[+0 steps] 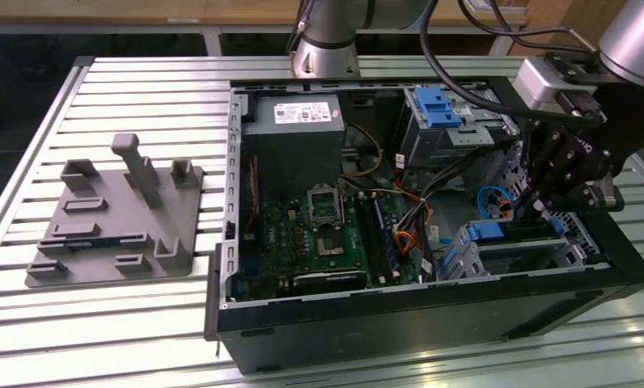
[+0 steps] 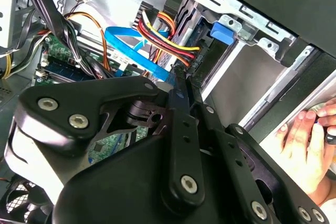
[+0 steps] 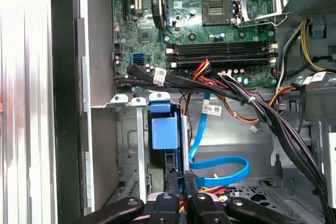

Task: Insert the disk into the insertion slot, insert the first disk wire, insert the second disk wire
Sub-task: 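Insert the second disk wire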

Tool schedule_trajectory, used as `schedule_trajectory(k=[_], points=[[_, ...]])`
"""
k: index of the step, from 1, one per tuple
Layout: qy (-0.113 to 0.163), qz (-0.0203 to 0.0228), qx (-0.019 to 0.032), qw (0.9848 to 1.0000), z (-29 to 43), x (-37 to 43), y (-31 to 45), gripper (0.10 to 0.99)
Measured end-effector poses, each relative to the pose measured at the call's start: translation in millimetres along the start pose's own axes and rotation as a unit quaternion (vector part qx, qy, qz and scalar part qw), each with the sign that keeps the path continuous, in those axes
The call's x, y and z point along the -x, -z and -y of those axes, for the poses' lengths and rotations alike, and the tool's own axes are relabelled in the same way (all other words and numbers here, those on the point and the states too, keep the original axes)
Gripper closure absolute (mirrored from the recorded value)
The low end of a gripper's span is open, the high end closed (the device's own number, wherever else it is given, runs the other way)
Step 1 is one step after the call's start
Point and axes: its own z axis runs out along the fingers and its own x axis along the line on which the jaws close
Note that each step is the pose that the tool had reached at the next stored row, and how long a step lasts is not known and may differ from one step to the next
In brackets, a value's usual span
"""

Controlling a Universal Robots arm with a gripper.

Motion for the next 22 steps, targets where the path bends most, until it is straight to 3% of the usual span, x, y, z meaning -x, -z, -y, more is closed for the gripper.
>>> schedule_trajectory(k=[22], points=[[0.002,-0.0001,0.0,1.0,1.3,-2.2,-3.9,0.925]])
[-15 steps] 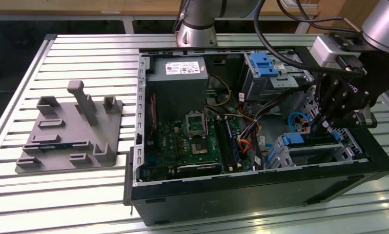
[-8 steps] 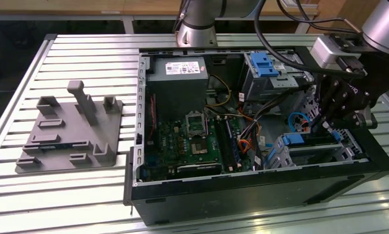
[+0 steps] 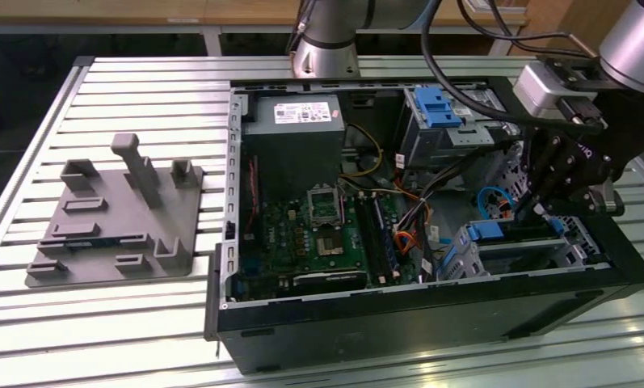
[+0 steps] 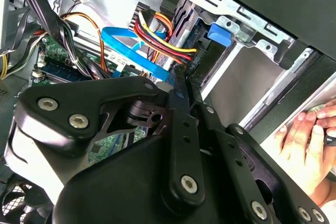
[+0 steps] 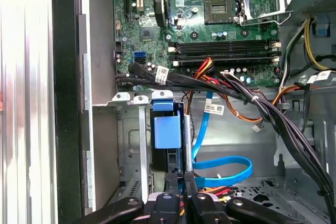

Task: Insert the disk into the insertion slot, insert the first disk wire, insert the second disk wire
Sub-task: 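Insert the second disk wire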

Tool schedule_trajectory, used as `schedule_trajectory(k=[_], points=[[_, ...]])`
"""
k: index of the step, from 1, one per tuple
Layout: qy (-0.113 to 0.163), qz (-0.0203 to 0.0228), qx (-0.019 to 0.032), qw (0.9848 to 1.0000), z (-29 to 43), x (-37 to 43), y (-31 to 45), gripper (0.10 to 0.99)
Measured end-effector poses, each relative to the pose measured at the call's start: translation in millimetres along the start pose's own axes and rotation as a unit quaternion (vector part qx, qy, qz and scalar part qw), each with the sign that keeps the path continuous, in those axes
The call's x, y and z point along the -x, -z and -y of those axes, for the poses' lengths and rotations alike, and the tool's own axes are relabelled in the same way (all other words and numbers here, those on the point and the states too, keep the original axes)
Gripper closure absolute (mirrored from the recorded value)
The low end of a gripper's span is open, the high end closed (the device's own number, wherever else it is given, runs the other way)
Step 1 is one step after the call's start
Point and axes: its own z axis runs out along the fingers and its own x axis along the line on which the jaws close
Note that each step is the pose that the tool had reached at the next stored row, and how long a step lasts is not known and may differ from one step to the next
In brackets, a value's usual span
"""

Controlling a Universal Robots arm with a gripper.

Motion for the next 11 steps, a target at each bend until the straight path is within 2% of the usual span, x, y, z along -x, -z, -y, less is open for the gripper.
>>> schedule_trajectory(k=[11], points=[[0.005,-0.0001,-0.0001,1.0,1.8,0.1,-4.7,0.925]])
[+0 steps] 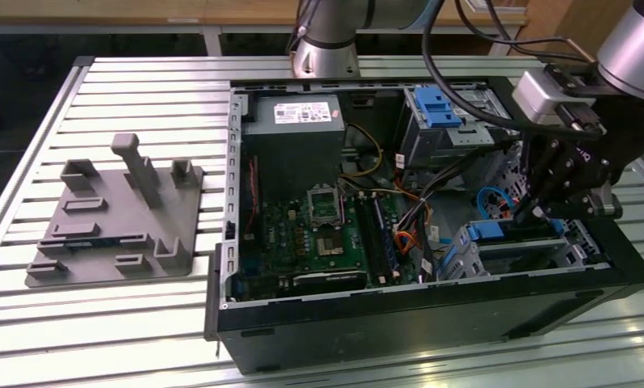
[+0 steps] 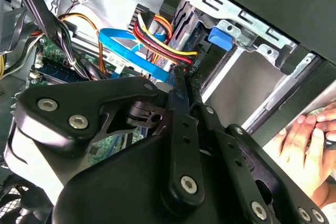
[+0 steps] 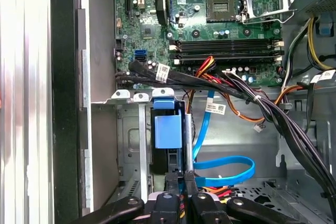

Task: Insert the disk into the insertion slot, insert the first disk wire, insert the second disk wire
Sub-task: 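Insert the second disk wire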

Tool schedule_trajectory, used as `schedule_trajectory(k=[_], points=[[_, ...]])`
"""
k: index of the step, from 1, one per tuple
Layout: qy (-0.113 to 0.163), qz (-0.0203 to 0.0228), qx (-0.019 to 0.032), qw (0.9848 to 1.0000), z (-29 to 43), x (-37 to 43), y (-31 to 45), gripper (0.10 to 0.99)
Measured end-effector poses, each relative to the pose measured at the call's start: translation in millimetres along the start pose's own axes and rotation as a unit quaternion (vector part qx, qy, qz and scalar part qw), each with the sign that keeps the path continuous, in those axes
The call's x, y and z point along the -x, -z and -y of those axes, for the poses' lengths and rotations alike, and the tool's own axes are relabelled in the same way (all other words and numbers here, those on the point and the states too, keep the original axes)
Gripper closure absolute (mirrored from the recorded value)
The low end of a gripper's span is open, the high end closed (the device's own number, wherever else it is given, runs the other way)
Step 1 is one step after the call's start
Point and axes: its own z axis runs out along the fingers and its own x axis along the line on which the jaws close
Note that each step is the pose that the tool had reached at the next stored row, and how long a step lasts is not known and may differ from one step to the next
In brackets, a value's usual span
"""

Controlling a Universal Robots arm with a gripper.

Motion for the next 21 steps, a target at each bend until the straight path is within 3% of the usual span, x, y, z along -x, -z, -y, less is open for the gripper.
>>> schedule_trajectory(k=[8,10,11,12,17,20,21], points=[[0.007,0.0006,-0.0003,1.0,-1.9,-2.6,-5.3,0.918],[0.006,-0.0001,-0.0006,1.0,-3.9,-2.9,-4.5,0.796],[0.006,-0.0003,-0.0008,1.0,-4.6,-3.0,-3.4,0.796],[0.006,-0.0001,-0.0011,1.0,-5.0,-3.0,-1.7,0.733],[0.006,-0.0001,-0.0025,1.0,-7.5,-0.5,15.5,0.733],[0.006,-0.0001,-0.0035,1.0,-11.9,2.9,26.4,0.812],[0.006,-0.0001,-0.004,1.0,-13.6,4.0,30.0,0.875]])
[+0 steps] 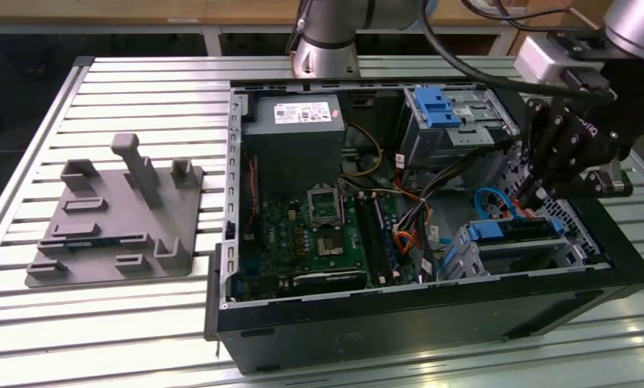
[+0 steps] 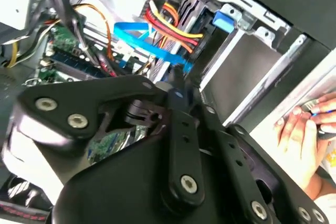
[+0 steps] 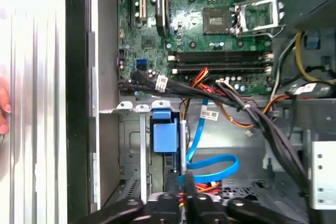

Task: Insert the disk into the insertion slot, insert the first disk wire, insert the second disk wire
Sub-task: 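Insert the second disk wire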

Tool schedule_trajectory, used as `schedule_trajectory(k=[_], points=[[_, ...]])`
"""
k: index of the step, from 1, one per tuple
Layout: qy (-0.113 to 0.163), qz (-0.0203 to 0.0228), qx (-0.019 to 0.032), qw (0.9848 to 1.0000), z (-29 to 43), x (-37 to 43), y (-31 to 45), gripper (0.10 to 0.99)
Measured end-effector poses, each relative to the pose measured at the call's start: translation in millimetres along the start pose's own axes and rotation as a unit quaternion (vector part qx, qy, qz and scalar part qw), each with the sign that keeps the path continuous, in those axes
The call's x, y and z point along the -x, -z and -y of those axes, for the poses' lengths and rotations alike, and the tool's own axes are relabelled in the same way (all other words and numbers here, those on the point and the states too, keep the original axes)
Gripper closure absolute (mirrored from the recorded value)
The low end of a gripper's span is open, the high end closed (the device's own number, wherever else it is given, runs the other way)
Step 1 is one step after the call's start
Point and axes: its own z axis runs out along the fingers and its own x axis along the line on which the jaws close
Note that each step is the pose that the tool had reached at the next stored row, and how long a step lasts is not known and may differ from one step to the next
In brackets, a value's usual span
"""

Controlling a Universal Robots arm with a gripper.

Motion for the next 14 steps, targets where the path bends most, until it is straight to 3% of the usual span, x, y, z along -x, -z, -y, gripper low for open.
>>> schedule_trajectory(k=[1,4,6,14], points=[[0.0,0.0,-0.0006,1.0,-1.7,0.9,3.7,0.933],[0.0,-0.0006,-0.0022,1.0,-4.4,4.9,13.8,0.984],[0.0,-0.0037,-0.0024,1.0,-4.6,7.7,15.0,0.984],[0.0,-0.0048,-0.0024,1.0,-4.8,7.9,14.9,0.984]])
